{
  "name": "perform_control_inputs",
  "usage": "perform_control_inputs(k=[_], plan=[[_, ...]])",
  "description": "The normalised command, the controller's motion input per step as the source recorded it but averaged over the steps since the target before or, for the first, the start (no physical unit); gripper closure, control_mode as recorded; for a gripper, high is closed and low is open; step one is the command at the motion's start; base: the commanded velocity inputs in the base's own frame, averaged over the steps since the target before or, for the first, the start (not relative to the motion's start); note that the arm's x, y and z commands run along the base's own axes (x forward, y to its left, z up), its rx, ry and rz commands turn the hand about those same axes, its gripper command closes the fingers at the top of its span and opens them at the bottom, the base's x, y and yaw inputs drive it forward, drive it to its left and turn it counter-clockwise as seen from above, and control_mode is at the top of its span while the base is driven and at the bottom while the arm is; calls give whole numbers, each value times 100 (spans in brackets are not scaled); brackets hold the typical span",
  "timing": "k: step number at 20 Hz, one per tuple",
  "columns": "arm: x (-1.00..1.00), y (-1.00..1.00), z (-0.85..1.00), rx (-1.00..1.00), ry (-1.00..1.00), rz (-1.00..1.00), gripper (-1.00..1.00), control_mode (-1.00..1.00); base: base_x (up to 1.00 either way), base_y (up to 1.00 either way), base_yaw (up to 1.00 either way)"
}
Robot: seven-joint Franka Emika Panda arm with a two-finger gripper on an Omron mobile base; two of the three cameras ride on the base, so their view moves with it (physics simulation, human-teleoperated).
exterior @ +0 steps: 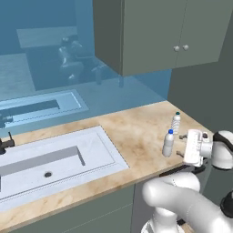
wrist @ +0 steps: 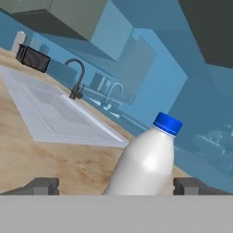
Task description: Take the bottled waters from the counter and place them in the freezer to freeze. Close the freezer door after placing the bottles.
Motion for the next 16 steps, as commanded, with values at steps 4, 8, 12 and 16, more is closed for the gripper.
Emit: perform_control_inputs(k=[4, 8, 12, 16], plan=[[23, -1, -7, 4, 4, 0, -100, -100, 0, 0, 0], [13, -1, 0, 3, 15, 0, -100, -100, 0, 0, 0], [24, 0, -2, 6, 19, 0, -100, -100, 0, 0, 0], [21, 0, -9, 11, 10, 0, -100, -100, 0, 0, 0]])
